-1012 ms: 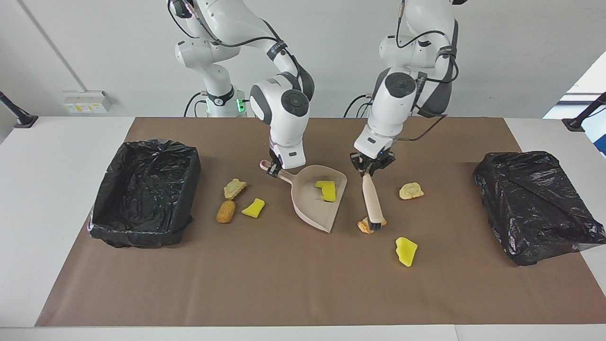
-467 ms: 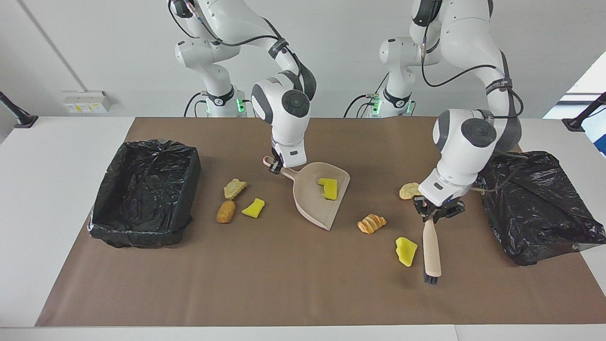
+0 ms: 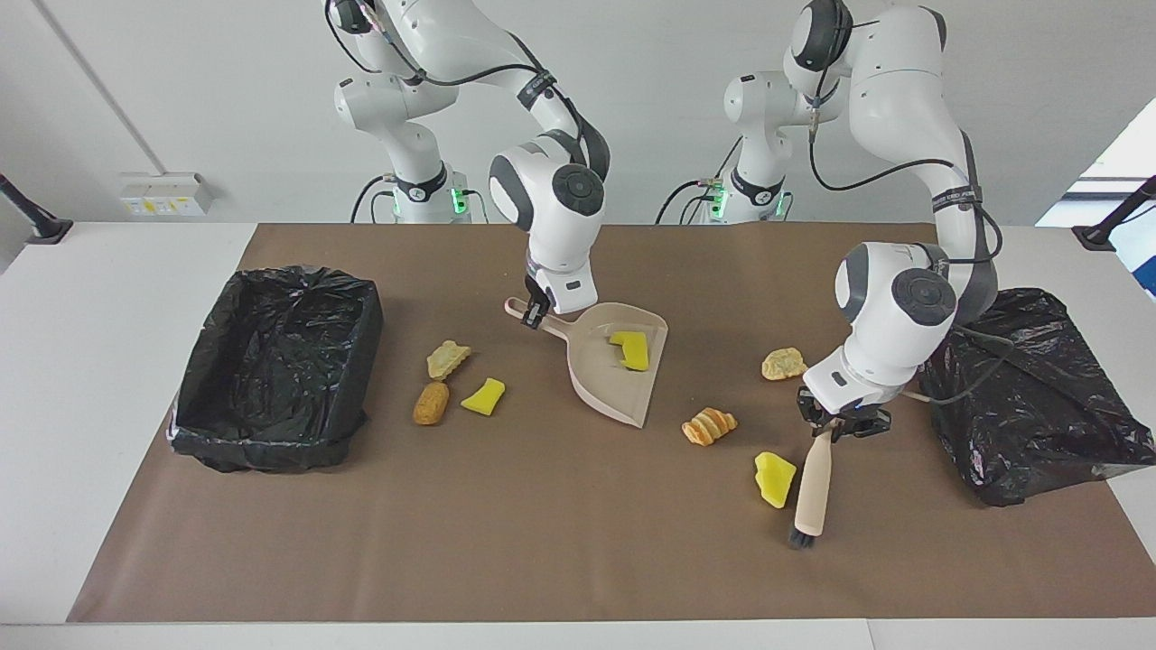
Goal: Sweep and dump trash in bin
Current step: 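Sweep more debris into the dustpan with the left gripper's brush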
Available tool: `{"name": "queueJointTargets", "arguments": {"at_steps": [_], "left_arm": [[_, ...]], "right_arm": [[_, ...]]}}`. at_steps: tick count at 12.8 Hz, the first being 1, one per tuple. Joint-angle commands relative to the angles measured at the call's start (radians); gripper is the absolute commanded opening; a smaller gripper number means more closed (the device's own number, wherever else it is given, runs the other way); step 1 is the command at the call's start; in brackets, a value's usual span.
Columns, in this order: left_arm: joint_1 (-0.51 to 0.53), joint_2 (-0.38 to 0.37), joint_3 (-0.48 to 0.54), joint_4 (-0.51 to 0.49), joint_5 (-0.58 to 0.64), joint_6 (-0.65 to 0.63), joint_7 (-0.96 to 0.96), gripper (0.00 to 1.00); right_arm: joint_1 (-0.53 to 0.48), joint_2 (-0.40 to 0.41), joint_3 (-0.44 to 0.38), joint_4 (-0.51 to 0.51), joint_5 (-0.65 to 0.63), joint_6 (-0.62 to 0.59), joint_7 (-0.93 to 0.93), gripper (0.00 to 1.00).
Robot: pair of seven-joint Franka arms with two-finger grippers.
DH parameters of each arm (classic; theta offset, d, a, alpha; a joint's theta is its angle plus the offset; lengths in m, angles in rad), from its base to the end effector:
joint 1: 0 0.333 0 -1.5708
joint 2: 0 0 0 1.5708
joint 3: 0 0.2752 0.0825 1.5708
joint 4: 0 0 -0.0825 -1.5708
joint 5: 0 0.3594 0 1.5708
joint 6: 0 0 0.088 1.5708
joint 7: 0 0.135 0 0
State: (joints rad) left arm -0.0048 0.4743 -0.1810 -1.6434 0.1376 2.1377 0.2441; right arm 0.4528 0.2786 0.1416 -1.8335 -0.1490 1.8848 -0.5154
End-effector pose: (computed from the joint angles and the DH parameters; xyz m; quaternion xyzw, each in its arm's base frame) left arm 0.6324 -0.1000 0.2947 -0.9709 0.2383 -0.0141 0.0180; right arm 0.4747 0.3001 0.3109 0.8273 0.5485 -0.1093 0.0526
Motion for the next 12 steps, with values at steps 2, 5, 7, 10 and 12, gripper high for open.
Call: {"name": "queueJointTargets", "arguments": {"at_steps": [2,5,7,10,12], "left_arm": [[-0.012,-0.077,-0.012,-0.113,-0.015,-0.086,0.018,0.00],[-0.029,-0.149,-0.060,-0.231,-0.062,-0.108,0.015,0.00],[-0.084,-0.193,-0.060,-0.266,-0.107,-0.152,0.000,0.00],[-0.183,-0.246,-0.060,-0.311,-0.154,-0.248,-0.087,0.00],[-0.250,-0.287,-0.060,-0.354,-0.185,-0.263,-0.146,0.00]], "right_arm": [[-0.003,-0.019,0.007,-0.015,-0.015,-0.010,0.049,0.00],[-0.003,-0.021,0.009,-0.015,-0.015,-0.030,0.052,0.00],[-0.003,-0.021,0.009,-0.015,-0.015,-0.029,0.052,0.00],[-0.003,-0.021,0.009,-0.015,-0.015,-0.029,0.051,0.00],[-0.003,-0.021,0.009,-0.015,-0.015,-0.029,0.051,0.00]]}}
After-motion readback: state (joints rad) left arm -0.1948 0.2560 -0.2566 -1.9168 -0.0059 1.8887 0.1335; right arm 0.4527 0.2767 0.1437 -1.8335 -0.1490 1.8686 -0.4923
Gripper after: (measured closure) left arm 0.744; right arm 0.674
